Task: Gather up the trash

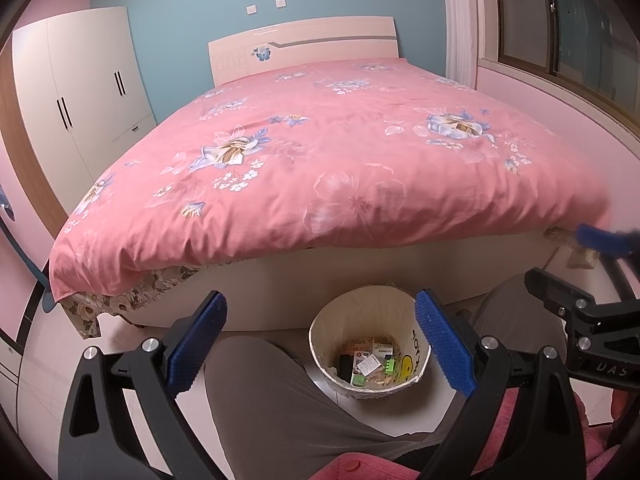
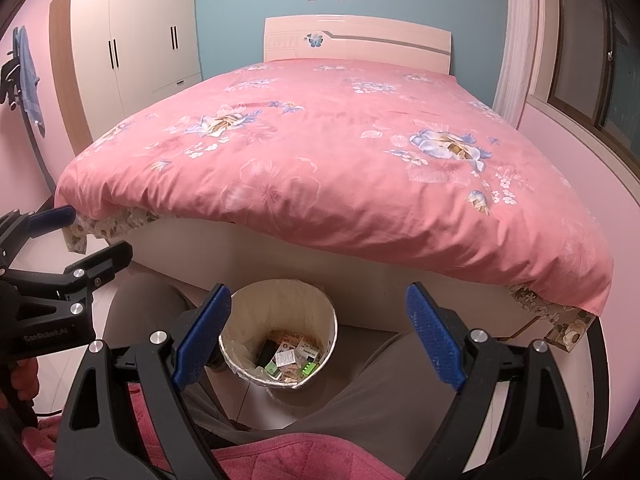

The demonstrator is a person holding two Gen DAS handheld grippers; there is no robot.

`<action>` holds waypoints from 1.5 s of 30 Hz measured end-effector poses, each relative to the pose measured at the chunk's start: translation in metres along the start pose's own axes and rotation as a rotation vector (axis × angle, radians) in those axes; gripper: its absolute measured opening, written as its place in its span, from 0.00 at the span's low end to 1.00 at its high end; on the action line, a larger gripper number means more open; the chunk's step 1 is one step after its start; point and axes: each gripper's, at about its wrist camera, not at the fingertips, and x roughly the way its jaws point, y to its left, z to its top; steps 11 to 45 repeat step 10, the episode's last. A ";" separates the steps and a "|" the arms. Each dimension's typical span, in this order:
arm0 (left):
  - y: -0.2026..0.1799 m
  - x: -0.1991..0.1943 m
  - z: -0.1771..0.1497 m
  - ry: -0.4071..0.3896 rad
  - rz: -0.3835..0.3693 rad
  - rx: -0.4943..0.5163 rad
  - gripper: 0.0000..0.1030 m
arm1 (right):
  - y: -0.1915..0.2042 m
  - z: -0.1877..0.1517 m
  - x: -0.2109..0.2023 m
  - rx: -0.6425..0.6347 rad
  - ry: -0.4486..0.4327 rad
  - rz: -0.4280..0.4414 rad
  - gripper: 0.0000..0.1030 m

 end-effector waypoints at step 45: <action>0.000 0.000 0.002 0.005 -0.002 -0.006 0.94 | 0.002 0.000 0.000 0.000 0.000 0.002 0.85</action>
